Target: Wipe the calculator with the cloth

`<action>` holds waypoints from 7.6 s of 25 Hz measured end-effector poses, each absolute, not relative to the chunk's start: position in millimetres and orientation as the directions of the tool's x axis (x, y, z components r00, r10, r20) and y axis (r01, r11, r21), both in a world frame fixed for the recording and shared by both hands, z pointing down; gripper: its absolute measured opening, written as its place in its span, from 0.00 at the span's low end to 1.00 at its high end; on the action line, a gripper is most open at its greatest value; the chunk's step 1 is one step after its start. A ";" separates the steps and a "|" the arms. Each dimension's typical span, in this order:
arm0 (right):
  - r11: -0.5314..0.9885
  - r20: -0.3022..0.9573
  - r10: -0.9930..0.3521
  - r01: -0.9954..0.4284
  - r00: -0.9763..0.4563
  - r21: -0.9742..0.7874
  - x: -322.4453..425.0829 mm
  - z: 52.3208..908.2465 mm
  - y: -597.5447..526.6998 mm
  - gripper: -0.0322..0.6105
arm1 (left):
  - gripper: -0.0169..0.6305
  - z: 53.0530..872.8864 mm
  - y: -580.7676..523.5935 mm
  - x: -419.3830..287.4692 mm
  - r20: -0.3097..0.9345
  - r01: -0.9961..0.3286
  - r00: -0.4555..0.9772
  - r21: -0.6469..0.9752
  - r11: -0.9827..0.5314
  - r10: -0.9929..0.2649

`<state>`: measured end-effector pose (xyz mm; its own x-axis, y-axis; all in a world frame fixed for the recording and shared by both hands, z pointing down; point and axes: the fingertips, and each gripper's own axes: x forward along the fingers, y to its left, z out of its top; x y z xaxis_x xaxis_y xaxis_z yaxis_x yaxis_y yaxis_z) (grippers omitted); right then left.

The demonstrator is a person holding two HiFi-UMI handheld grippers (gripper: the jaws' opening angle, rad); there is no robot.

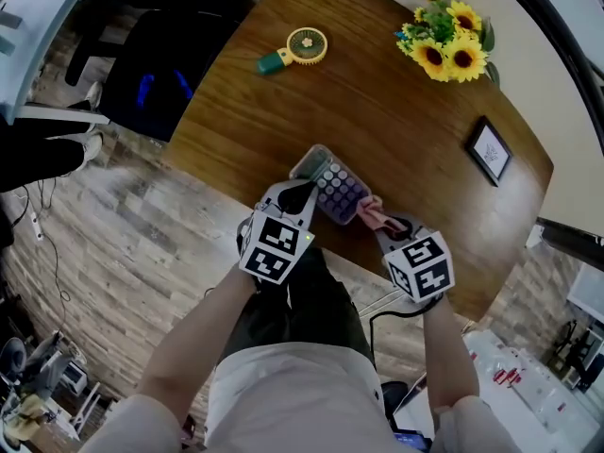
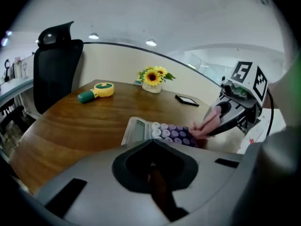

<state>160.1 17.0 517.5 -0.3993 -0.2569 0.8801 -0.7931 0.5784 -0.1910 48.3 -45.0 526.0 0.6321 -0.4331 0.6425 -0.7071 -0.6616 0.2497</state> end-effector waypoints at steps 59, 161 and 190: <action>0.786 0.794 -0.180 -0.570 -0.581 -0.239 51.1 522.2 -75.5 0.08 | 0.03 524.5 -45.7 45.7 0.610 -0.713 0.651 0.287 -0.640 -0.452; 0.794 0.770 -0.190 -0.556 -0.609 -0.245 15.6 515.3 -98.1 0.09 | 0.03 524.2 -50.8 50.3 0.596 -0.701 0.675 0.332 -0.631 -0.436; 0.539 0.883 -0.163 -0.789 -0.440 -0.293 123.9 537.7 68.4 0.09 | 0.03 525.7 -52.9 51.0 0.623 -0.688 0.668 0.309 -0.656 -0.407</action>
<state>123.9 68.4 537.7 -0.4398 -0.1634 0.8831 -0.7895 0.5391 -0.2934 51.0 -52.9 525.7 0.6682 -0.4073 0.6226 -0.6883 -0.6561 0.3094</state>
